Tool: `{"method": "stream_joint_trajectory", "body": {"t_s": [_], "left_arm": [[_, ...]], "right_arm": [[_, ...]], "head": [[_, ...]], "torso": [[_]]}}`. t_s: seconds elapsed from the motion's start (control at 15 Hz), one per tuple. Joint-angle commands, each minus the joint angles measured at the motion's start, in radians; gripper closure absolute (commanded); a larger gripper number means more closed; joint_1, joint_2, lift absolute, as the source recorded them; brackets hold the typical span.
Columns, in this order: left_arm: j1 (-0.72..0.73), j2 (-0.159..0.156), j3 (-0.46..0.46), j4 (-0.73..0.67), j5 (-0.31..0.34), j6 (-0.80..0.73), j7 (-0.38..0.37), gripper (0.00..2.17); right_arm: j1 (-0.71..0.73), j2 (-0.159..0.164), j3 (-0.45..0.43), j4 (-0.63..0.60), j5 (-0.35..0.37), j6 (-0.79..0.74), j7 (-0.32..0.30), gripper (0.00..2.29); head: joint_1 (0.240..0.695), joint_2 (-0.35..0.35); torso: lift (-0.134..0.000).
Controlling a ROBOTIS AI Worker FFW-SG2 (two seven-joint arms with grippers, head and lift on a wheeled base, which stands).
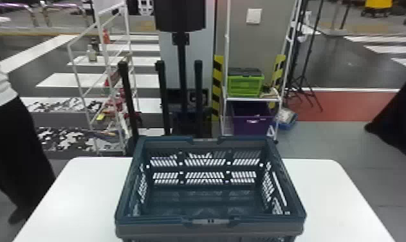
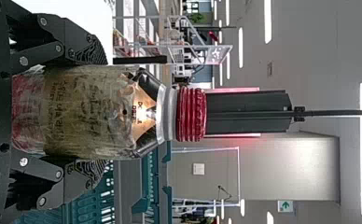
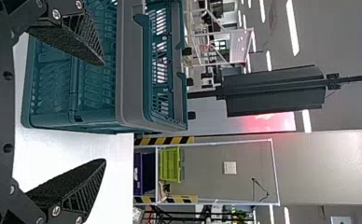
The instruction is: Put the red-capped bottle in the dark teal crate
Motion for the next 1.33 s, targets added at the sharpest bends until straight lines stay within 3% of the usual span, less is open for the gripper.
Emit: {"method": "stream_joint_trajectory", "body": {"t_s": [0.0, 0.53, 0.67, 1.0, 1.2, 1.27], "left_arm": [[-0.001, -0.004, 0.001, -0.001, 0.002, 0.0, 0.0, 1.71], [-0.015, -0.004, 0.001, -0.016, 0.004, 0.034, 0.0, 1.71], [-0.026, -0.004, 0.017, -0.065, 0.005, 0.11, -0.001, 1.71], [-0.11, 0.005, 0.089, -0.331, 0.018, 0.525, -0.012, 1.71], [-0.265, 0.032, 0.156, -0.509, 0.028, 0.96, -0.057, 1.71], [-0.33, 0.063, 0.156, -0.553, 0.028, 1.108, -0.063, 1.71]], "right_arm": [[0.0, 0.001, 0.0, 0.0, 0.0, 0.0, 0.0, 0.15], [-0.005, 0.002, -0.003, 0.0, -0.001, 0.003, 0.0, 0.15], [-0.006, 0.002, -0.003, -0.002, -0.003, 0.006, 0.0, 0.15], [-0.006, 0.01, -0.009, 0.0, -0.003, 0.012, 0.0, 0.15], [-0.006, 0.025, -0.011, 0.0, 0.0, 0.012, 0.0, 0.15], [-0.006, 0.03, -0.011, 0.0, 0.002, 0.012, 0.0, 0.15]], "head": [[0.499, 0.0], [0.499, 0.0], [0.499, 0.0], [0.499, 0.0], [0.499, 0.0], [0.499, 0.0]], "torso": [[0.0], [0.0], [0.0], [0.0], [0.0], [0.0]]}}
